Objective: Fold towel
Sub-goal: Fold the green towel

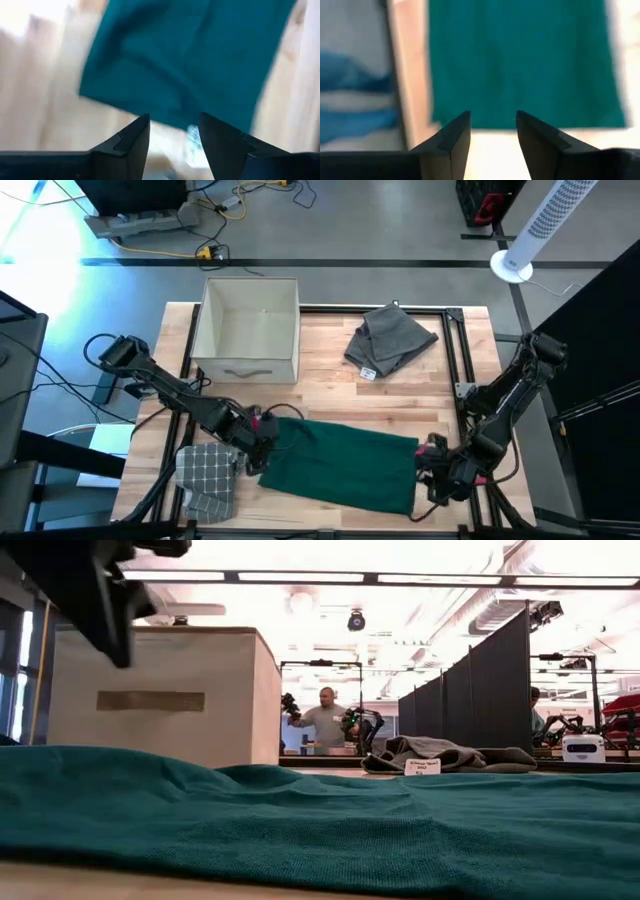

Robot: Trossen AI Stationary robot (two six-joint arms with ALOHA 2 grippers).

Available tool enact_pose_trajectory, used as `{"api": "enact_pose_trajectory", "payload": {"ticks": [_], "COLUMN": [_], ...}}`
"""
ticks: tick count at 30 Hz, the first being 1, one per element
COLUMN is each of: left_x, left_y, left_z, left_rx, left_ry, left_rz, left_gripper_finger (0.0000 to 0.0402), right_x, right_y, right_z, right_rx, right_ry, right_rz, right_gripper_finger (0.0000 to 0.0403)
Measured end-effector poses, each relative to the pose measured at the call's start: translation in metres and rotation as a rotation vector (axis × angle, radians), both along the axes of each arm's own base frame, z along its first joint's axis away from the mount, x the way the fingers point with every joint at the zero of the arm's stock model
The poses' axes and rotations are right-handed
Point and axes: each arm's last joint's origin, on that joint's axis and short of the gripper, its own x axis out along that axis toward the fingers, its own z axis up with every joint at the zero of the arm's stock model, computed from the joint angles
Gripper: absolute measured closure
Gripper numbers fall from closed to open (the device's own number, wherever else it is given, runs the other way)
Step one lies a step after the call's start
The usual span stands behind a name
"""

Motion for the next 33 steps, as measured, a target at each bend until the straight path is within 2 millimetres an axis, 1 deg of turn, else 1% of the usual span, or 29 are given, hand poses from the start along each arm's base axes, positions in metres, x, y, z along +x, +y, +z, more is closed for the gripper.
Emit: {"api": "enact_pose_trajectory", "payload": {"ticks": [2, 5, 7, 9, 11, 15, 20, 26, 29, 33], "left_x": [0.007, 0.017, 0.018, 0.014, 0.012, 0.009, 0.003, -0.008, -0.008, -0.013], "left_y": [0.000, -0.002, -0.001, 0.001, 0.002, 0.005, 0.015, 0.033, 0.037, 0.037], "left_z": [-0.010, -0.024, -0.034, -0.041, -0.046, -0.057, -0.076, -0.097, -0.098, -0.095], "left_rx": [-0.002, -0.075, -0.087, -0.078, -0.069, -0.065, -0.063, -0.040, -0.055, -0.091], "left_ry": [-0.052, -0.117, -0.086, -0.034, -0.033, -0.061, -0.072, -0.031, -0.027, 0.019], "left_rz": [-0.036, -0.102, -0.114, -0.097, -0.095, -0.117, -0.082, 0.030, 0.049, 0.018], "left_gripper_finger": [0.0253, 0.0264, 0.0272, 0.0279, 0.0285, 0.0295, 0.0307, 0.0320, 0.0324, 0.0329], "right_x": [0.005, 0.010, 0.011, 0.009, 0.007, 0.008, 0.010, 0.009, 0.007, 0.003], "right_y": [-0.002, -0.002, -0.003, -0.006, -0.009, -0.015, -0.014, -0.015, -0.017, -0.019], "right_z": [-0.010, -0.032, -0.043, -0.054, -0.063, -0.071, -0.072, -0.074, -0.075, -0.077], "right_rx": [-0.008, 0.031, 0.049, 0.045, 0.016, 0.019, 0.046, 0.036, 0.026, 0.009], "right_ry": [-0.033, -0.066, -0.075, -0.065, -0.055, -0.051, -0.063, -0.029, 0.005, 0.062], "right_rz": [-0.029, -0.053, -0.073, -0.097, -0.112, -0.139, -0.120, -0.095, -0.087, -0.073], "right_gripper_finger": [0.0284, 0.0312, 0.0340, 0.0376, 0.0395, 0.0399, 0.0402, 0.0403, 0.0403, 0.0403]}}
